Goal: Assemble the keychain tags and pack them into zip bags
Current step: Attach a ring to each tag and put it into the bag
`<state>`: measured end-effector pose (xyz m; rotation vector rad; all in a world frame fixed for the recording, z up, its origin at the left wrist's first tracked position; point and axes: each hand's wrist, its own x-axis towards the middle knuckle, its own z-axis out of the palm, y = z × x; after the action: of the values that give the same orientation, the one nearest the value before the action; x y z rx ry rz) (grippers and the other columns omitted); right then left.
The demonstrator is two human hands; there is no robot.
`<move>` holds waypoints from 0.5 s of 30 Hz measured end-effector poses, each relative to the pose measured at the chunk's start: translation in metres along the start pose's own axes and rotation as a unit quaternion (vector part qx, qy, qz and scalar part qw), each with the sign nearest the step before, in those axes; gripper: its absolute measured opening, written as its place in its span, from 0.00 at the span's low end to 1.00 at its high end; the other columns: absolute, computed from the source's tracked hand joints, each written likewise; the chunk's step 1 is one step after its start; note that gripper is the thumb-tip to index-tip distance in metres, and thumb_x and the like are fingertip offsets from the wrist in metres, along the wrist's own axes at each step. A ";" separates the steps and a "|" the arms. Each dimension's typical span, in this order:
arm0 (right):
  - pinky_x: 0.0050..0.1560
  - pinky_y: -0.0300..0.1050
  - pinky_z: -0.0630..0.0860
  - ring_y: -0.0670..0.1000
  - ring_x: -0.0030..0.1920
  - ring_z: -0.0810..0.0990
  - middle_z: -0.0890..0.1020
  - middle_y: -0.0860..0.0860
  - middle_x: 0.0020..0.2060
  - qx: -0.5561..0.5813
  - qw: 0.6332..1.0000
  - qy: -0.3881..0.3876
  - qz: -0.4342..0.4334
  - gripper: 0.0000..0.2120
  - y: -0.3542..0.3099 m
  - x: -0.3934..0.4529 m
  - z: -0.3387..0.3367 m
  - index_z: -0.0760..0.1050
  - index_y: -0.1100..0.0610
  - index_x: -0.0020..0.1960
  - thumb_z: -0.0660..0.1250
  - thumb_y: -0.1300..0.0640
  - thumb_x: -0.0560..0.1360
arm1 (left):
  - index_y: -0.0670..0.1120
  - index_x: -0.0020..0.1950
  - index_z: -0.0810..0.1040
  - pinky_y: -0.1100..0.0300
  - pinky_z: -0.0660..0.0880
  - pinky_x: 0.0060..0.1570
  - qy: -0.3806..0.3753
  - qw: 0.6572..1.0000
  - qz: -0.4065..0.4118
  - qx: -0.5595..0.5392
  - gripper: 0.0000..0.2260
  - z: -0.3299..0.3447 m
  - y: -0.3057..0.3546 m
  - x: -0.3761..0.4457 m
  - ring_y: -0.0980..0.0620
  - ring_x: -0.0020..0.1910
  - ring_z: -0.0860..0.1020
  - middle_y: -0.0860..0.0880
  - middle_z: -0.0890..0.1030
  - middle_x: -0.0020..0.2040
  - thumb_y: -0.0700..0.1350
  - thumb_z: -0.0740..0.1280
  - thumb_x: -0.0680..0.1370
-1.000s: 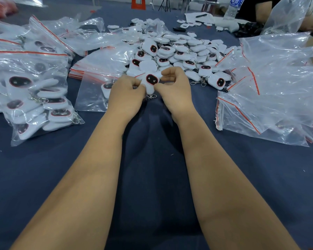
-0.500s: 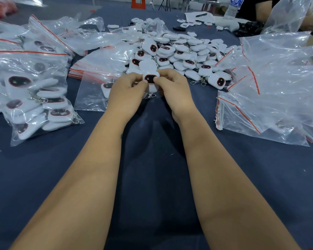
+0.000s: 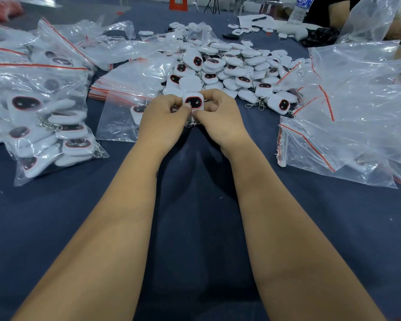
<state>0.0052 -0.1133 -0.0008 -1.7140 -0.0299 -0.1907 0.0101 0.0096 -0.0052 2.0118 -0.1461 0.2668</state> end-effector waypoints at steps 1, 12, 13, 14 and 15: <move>0.49 0.45 0.80 0.50 0.41 0.81 0.83 0.51 0.37 -0.001 1.000 0.000 0.000 0.14 0.000 0.000 0.000 0.74 0.50 0.46 0.68 0.69 0.73 | 0.46 0.43 0.80 0.59 0.66 0.37 0.000 1.000 -0.002 0.002 0.08 0.000 0.000 0.000 0.58 0.35 0.71 0.55 0.74 0.35 0.46 0.64 0.79; 0.48 0.39 0.81 0.50 0.43 0.84 0.85 0.53 0.41 0.004 1.000 -0.013 0.010 0.12 0.000 0.002 -0.001 0.76 0.56 0.51 0.67 0.71 0.74 | 0.42 0.44 0.83 0.58 0.68 0.39 -0.008 1.000 0.003 0.001 0.10 0.000 0.001 -0.001 0.54 0.36 0.73 0.47 0.79 0.37 0.45 0.64 0.78; 0.48 0.39 0.81 0.49 0.43 0.84 0.85 0.53 0.41 0.000 1.000 -0.012 0.010 0.12 0.001 0.002 -0.001 0.76 0.56 0.51 0.67 0.70 0.74 | 0.43 0.44 0.83 0.58 0.68 0.39 -0.006 1.000 0.003 0.000 0.10 0.000 0.001 -0.001 0.55 0.36 0.73 0.49 0.79 0.37 0.46 0.64 0.78; 0.48 0.39 0.80 0.49 0.43 0.83 0.85 0.52 0.41 -0.002 1.000 -0.011 0.010 0.11 0.001 0.003 -0.001 0.76 0.56 0.51 0.67 0.70 0.74 | 0.44 0.44 0.83 0.59 0.68 0.38 -0.003 1.000 0.004 0.001 0.10 0.000 0.001 -0.001 0.56 0.35 0.72 0.51 0.78 0.36 0.46 0.64 0.78; 0.48 0.39 0.80 0.49 0.43 0.83 0.84 0.52 0.40 -0.002 1.000 -0.010 0.010 0.11 0.001 0.003 -0.001 0.76 0.56 0.51 0.67 0.70 0.74 | 0.44 0.45 0.83 0.59 0.68 0.38 -0.002 1.000 0.004 0.003 0.09 0.000 0.001 -0.001 0.57 0.35 0.72 0.53 0.77 0.36 0.46 0.64 0.78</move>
<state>0.0080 -0.1152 -0.0013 -1.7204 -0.0272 -0.1577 0.0086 0.0091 -0.0050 2.0184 -0.1561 0.2686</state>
